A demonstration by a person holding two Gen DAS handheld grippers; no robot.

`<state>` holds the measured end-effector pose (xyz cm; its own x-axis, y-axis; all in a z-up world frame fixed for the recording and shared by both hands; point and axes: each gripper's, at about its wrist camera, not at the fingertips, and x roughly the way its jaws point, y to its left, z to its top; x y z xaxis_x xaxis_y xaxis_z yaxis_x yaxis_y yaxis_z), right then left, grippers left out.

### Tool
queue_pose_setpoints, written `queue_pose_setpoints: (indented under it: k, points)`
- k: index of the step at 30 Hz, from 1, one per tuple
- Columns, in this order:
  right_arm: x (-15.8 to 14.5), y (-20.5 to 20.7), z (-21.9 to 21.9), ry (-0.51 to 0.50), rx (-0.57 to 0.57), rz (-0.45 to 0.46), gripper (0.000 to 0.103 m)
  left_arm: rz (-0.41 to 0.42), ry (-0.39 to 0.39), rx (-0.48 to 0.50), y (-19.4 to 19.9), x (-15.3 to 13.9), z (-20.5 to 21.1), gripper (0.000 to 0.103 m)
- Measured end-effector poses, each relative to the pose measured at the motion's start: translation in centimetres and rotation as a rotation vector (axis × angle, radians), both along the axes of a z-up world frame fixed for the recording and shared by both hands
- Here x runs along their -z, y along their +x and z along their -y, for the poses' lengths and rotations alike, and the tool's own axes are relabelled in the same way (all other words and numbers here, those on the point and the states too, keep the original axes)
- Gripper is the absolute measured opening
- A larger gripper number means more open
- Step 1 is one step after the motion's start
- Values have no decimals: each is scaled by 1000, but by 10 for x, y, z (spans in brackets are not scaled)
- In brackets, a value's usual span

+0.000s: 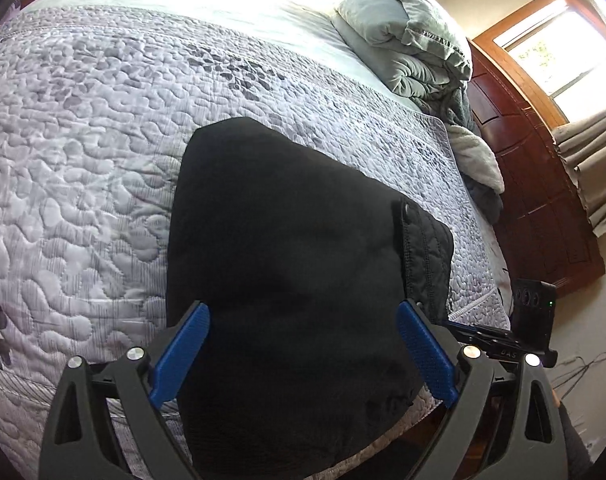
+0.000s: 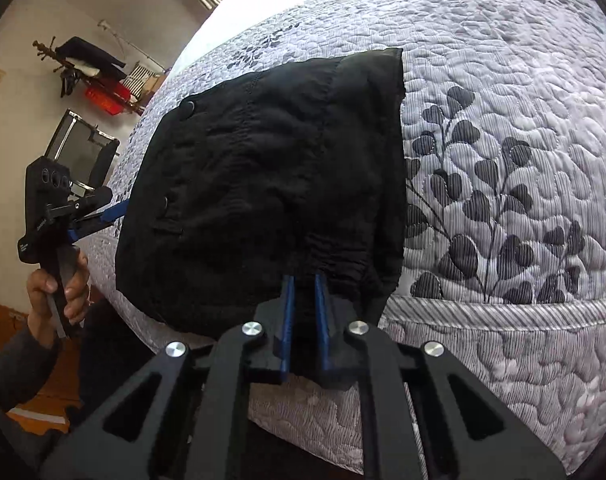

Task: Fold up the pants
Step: 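Pinch and straighten the folded edge with right gripper, then open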

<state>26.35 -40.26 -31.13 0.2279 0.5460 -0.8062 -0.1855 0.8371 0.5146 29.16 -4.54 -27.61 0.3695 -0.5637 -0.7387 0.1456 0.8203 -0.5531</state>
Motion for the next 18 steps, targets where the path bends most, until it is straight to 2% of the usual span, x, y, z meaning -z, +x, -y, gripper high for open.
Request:
queue_pose_setpoints:
  k: [2,5,7,10,12,13,14,15,16,18]
  points:
    - [-23,1,-2,2,1,51,36,28,-13,-4,-2,-11,-10,95]
    - [-52,22,-5,38,33,123,37,58,-8,-10,3,-21,-24,97]
    - [-57,47,-9,91,59,138,37,50,-15,-22,12,-21,-32,97]
    - [-39,86,-10,204,114,93,40,8,-48,-32,25,-11,-38,97]
    - [-14,105,-6,215,158,33,40,-30,-43,-4,33,-2,-33,97]
    - [0,110,-1,181,177,6,33,-39,-24,13,36,2,-30,97]
    - [13,111,3,148,192,-16,15,-42,-5,20,36,6,-28,97]
    - [24,110,11,140,211,-35,4,-48,4,21,37,9,-27,97]
    - [28,105,17,169,226,-43,0,-60,0,23,38,12,-28,97]
    - [17,93,23,217,233,-14,4,-74,-14,20,40,17,-31,97]
